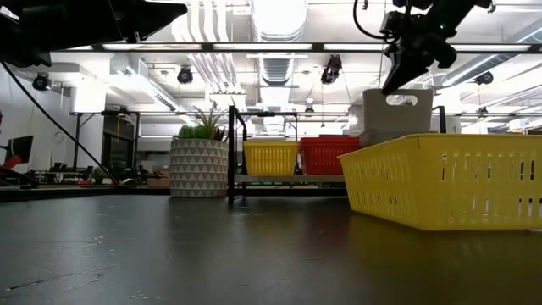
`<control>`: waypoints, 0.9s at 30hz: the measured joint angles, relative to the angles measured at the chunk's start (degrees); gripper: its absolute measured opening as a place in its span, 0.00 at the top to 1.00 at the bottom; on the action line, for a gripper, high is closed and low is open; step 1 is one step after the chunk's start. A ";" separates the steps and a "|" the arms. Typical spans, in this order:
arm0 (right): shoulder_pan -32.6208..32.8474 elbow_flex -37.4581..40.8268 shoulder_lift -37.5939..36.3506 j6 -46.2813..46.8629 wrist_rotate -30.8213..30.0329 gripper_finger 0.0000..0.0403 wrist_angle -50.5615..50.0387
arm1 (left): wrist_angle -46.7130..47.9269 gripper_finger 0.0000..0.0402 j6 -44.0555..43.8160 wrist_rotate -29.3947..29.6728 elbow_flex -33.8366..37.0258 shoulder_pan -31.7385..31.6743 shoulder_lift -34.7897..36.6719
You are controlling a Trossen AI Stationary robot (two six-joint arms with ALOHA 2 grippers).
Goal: Stack baskets on shelf by color
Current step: Stack the top gray bin on top of the gray bin
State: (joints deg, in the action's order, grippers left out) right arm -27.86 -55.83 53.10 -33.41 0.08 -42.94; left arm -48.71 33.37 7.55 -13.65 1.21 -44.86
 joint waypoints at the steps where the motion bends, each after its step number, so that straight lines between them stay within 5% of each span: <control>1: 0.00 0.13 0.20 -0.28 0.00 0.98 0.00 | 0.00 1.00 0.00 0.00 0.00 0.00 0.00; 27: 0.07 1.60 3.78 -1.31 -0.21 0.92 -0.22 | -0.07 1.00 0.02 -0.01 0.02 0.00 -0.02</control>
State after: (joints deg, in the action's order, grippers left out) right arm -27.79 -54.24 56.88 -34.72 -0.13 -43.16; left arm -48.77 33.39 7.54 -13.63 1.21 -44.88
